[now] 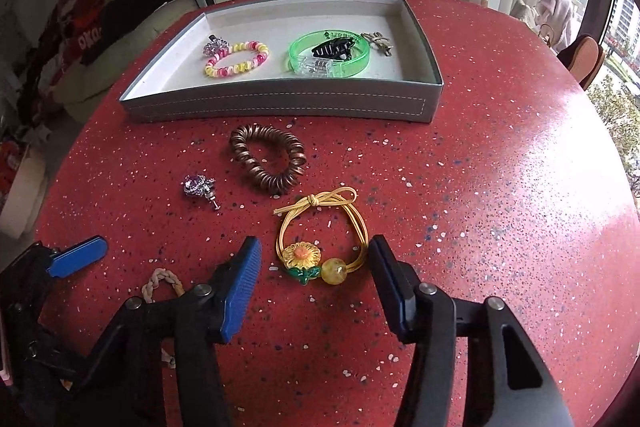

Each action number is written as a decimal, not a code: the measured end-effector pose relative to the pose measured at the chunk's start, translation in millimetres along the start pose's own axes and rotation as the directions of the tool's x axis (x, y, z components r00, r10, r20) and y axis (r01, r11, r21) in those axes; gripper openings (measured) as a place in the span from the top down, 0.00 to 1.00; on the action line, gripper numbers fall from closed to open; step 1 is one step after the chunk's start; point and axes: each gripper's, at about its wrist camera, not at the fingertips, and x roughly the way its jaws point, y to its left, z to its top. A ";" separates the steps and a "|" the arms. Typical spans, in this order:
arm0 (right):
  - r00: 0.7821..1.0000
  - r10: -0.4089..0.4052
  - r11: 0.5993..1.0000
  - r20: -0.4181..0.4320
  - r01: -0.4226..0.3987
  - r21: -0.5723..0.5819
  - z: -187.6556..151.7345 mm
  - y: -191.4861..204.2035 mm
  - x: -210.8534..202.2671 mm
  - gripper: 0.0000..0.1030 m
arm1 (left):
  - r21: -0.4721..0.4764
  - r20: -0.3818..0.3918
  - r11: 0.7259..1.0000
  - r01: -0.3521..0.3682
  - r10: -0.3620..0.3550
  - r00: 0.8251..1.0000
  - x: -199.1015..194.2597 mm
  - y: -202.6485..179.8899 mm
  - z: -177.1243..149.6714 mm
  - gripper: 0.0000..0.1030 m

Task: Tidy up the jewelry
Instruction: 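Grasp the braided tan bracelet with the left tool while the right tool grasps the yellow sunflower hair tie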

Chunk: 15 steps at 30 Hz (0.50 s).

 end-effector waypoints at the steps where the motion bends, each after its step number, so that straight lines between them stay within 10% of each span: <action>1: 1.000 -0.013 1.000 0.001 0.013 -0.009 -0.3 1.6 0.0 0.47 | 0.003 0.006 1.000 0.001 -0.001 1.000 -1.0 -0.6 0.0 0.06; 8: 0.998 -0.064 0.998 0.001 0.064 -0.024 -1.8 1.8 -2.2 0.70 | 0.039 0.016 0.999 0.025 -0.026 1.000 -5.6 -7.8 1.3 0.29; 13: 0.998 -0.059 0.998 0.005 0.059 -0.001 -3.5 -1.0 -4.5 0.80 | 0.062 0.018 0.997 0.042 -0.043 0.999 -6.5 -12.0 4.0 0.76; 15: 0.999 -0.054 0.998 0.008 0.054 0.015 -4.1 -2.9 -5.4 0.80 | 0.046 0.012 0.996 0.070 -0.071 0.997 -6.5 -8.1 5.6 0.76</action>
